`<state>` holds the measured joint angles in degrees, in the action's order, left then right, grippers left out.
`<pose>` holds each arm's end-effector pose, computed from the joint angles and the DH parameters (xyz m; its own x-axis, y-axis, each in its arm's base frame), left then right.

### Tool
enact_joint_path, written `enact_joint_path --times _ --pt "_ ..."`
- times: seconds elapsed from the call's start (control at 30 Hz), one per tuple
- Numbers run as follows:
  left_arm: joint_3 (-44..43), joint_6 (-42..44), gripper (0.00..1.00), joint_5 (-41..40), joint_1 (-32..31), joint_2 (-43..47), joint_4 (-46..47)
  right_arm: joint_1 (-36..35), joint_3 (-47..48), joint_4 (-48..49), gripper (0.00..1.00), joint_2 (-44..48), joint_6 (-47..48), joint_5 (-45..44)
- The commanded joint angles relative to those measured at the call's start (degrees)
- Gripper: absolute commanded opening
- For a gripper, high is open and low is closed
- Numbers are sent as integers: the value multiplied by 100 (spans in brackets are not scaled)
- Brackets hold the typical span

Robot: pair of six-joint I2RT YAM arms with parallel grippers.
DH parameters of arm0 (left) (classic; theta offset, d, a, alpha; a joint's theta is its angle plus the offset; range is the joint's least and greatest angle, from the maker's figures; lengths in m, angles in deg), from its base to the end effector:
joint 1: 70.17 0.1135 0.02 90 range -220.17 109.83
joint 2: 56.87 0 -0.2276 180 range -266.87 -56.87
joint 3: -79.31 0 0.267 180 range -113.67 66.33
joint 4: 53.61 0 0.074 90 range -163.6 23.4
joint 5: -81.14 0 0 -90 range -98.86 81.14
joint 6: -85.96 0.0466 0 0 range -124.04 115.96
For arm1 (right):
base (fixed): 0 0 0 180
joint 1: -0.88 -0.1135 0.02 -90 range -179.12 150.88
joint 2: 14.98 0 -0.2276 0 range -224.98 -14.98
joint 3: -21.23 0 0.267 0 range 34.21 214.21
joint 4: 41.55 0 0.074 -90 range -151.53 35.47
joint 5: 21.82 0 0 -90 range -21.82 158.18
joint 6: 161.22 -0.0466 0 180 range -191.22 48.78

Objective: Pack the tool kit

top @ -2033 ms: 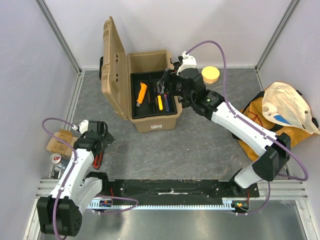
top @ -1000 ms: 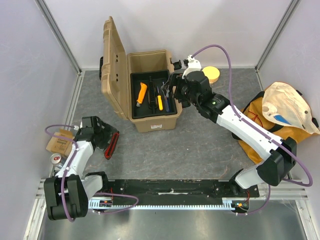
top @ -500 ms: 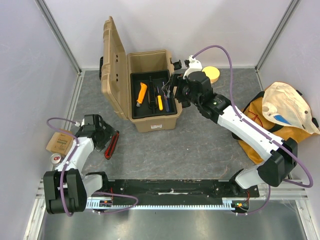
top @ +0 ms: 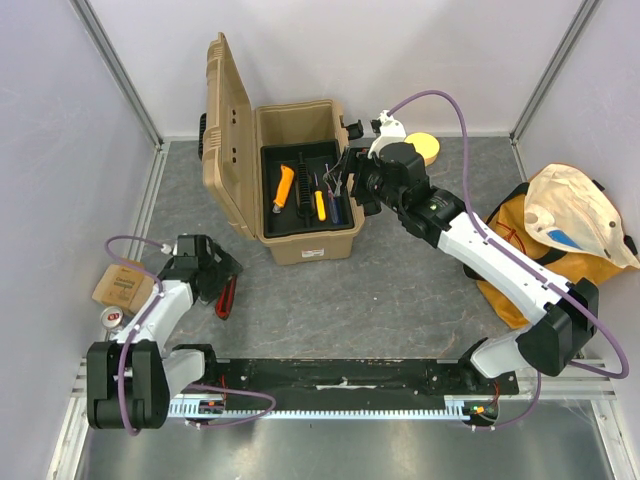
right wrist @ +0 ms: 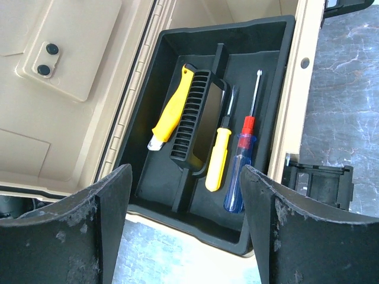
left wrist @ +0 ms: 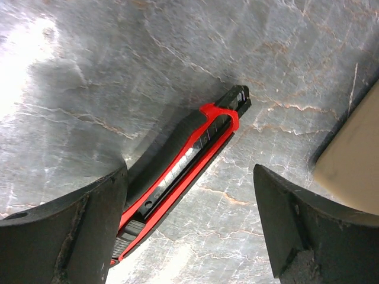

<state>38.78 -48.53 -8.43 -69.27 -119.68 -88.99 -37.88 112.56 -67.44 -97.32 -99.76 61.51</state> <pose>0.2276 0.0032 0.1128 -0.5945 -0.7102 -0.3772 -0.6004 0.7040 -0.3794 0.2907 0.2265 0.3458 -0.4548 0.2434 -0.8567 -0.3618 0.8285 0.4275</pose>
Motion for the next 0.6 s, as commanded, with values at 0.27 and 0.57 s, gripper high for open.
enact_joint_path --times 0.27,0.57 --pt "-48 90 81 -736 -740 -460 -617 27 -39 236 80 114 -73 140" --pt "-470 63 68 -1123 -996 -1287 -933 27 -56 236 80 175 -100 158"
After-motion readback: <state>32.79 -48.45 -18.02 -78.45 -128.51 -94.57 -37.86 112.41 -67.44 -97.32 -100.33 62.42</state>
